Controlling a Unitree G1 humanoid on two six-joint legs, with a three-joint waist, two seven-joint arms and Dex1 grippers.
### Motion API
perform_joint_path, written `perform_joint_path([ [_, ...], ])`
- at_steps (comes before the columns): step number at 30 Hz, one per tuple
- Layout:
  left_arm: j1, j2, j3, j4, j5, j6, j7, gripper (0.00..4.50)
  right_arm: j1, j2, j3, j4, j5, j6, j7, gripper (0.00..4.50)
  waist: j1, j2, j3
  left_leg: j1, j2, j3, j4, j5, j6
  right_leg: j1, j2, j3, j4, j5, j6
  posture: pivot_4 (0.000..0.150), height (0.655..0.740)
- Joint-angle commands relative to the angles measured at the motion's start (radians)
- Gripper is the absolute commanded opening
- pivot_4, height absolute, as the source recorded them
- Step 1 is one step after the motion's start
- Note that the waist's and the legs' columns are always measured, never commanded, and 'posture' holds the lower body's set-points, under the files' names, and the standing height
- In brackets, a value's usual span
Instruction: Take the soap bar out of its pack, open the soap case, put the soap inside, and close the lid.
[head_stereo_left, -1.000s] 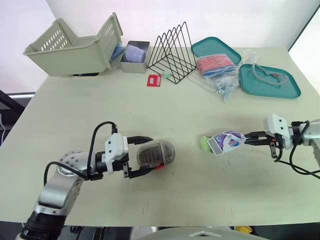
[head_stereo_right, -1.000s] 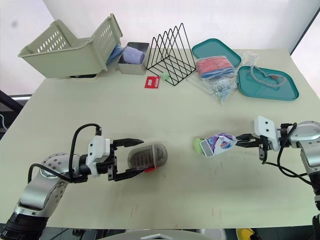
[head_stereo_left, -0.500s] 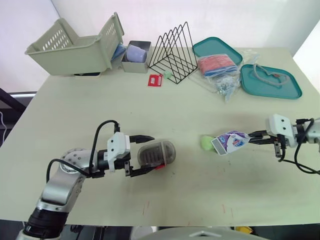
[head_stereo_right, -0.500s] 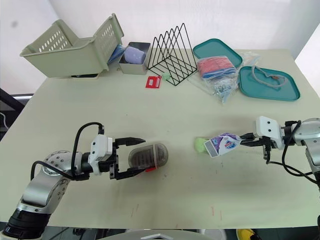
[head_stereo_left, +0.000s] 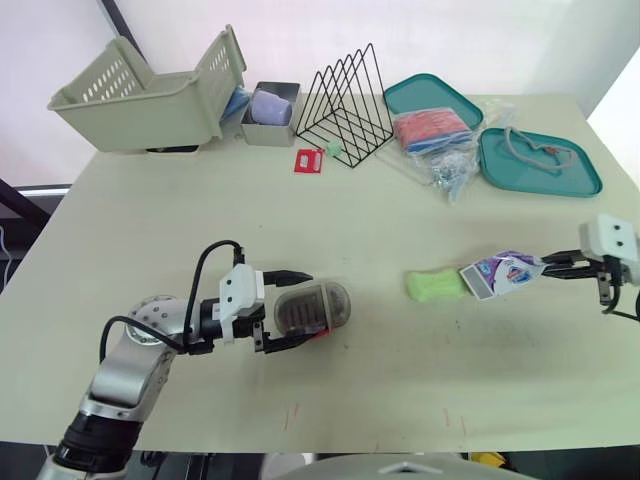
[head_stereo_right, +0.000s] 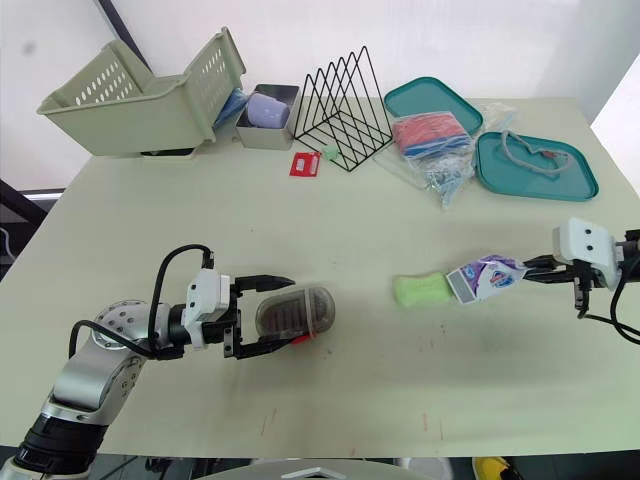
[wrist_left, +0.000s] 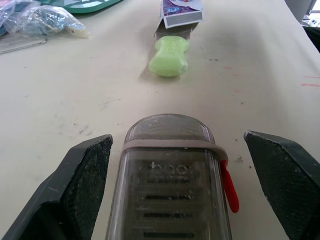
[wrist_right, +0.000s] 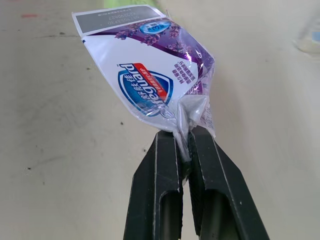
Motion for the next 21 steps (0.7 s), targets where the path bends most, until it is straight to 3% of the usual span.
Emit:
perform_joint_path([
  [1, -0.005, -0.001, 0.002, -0.004, -0.002, -0.021, -0.008, 4.5, -0.016, -0.02, -0.068, 0.042, 0.04, 0.013, -0.001, 0.06, 0.0, 0.0, 0.0, 0.0, 0.0, 0.0, 0.0, 0.0, 0.0, 0.0, 0.0, 0.0, 0.0, 0.0, 0.0, 0.15, 0.74],
  [5, -0.003, -0.003, 0.002, 0.011, 0.001, -0.032, -0.013, 4.5, -0.021, -0.006, -0.123, 0.071, 0.086, 0.123, -0.057, 0.06, 0.001, 0.0, 0.0, 0.0, 0.0, 0.0, 0.0, 0.0, 0.0, 0.0, 0.0, 0.0, 0.0, 0.0, 0.0, 0.15, 0.74],
  [11, 0.006, -0.011, 0.001, 0.006, 0.002, -0.038, -0.007, 4.5, 0.026, 0.077, -0.219, -0.058, 0.166, 0.505, -0.338, 0.06, 0.0, 0.0, 0.0, 0.0, 0.0, 0.0, 0.0, 0.0, 0.0, 0.0, 0.0, 0.001, 0.0, 0.0, 0.0, 0.15, 0.74],
  [17, 0.009, -0.023, 0.012, 0.007, -0.013, -0.04, -0.012, 4.5, 0.083, 0.25, -0.32, -0.424, 0.213, 0.954, -0.803, 0.06, 0.0, 0.001, 0.0, -0.001, 0.0, 0.0, 0.0, 0.0, 0.0, -0.001, 0.0, 0.001, 0.001, 0.0, 0.0, 0.15, 0.74],
  [21, 0.008, -0.029, 0.02, 0.003, -0.03, -0.032, -0.011, 4.5, 0.018, 0.425, -0.445, -0.587, 0.19, 1.245, -1.169, 0.06, 0.001, 0.001, 0.0, -0.001, 0.0, 0.0, 0.0, 0.0, 0.0, -0.001, 0.0, 0.0, 0.001, 0.0, 0.0, 0.15, 0.74],
])
